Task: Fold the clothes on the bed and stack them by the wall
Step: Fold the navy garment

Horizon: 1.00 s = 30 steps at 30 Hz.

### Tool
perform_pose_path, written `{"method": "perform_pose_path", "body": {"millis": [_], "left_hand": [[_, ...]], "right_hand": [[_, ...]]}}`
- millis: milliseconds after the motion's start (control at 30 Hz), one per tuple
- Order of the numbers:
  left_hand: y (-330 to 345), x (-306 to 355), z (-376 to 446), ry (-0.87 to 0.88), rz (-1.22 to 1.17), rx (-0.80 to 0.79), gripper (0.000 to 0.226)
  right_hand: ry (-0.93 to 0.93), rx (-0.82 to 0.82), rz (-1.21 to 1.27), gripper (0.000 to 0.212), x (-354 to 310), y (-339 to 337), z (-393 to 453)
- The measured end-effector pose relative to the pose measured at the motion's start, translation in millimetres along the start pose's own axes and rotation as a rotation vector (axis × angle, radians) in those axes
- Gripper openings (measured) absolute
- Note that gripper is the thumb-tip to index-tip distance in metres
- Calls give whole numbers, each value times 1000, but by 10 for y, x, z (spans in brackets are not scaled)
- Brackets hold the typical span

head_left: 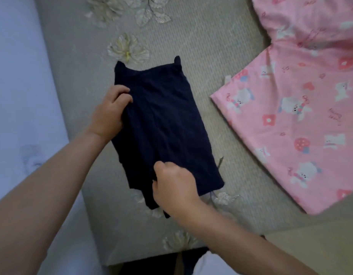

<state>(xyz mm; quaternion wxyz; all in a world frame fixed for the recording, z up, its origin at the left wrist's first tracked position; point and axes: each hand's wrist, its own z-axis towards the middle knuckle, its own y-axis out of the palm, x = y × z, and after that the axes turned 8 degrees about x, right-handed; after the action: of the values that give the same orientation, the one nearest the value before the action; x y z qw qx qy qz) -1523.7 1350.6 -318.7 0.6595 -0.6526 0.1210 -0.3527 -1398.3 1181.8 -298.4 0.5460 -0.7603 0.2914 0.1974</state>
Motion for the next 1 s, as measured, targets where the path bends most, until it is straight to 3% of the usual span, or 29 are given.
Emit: {"method": "perform_pose_path", "body": {"millis": [67, 133, 200, 233, 267, 300, 367, 400, 500, 567, 633, 700, 767, 867, 1000], "left_hand": [[21, -313, -327, -118, 52, -157, 34], [151, -596, -674, -116, 162, -338, 39], [278, -796, -955, -263, 275, -489, 52], [332, -856, -1027, -314, 271, -488, 54], [402, -902, -1074, -255, 235, -407, 51], [461, -930, -1110, -135, 208, -316, 47], [530, -974, -1111, 144, 269, -78, 42], [553, -997, -1092, 242, 274, -32, 44], [634, -1003, -995, 410, 343, -134, 54], [651, -967, -976, 410, 370, -256, 52], [689, -983, -913, 435, 364, -204, 50], [753, -1001, -872, 387, 377, -274, 50], [789, -981, -832, 307, 353, -321, 53], [675, -847, -780, 335, 231, -129, 47], [503, -688, -666, 381, 251, -27, 46]], "right_hand": [[44, -17, -128, 17, -212, 455, 31], [90, -238, -182, 23, -268, 910, 43], [152, -341, -240, 29, -233, 1190, 39], [185, -300, -258, 27, -207, 1259, 36], [193, -210, -280, 28, -208, 1274, 30], [189, -82, -305, 34, -229, 1261, 37], [190, 52, -368, 57, -302, 1254, 70], [227, 64, -373, 70, -362, 1278, 98], [320, -6, -530, 95, -486, 1501, 152], [393, -35, -564, 92, -521, 1657, 197], [437, -70, -509, 86, -498, 1715, 263], [389, -72, -517, 62, -431, 1688, 288], [334, -9, -556, 60, -312, 1632, 277], [276, 12, -516, 81, -153, 1452, 267], [187, -204, -386, 73, 55, 1085, 223]]}}
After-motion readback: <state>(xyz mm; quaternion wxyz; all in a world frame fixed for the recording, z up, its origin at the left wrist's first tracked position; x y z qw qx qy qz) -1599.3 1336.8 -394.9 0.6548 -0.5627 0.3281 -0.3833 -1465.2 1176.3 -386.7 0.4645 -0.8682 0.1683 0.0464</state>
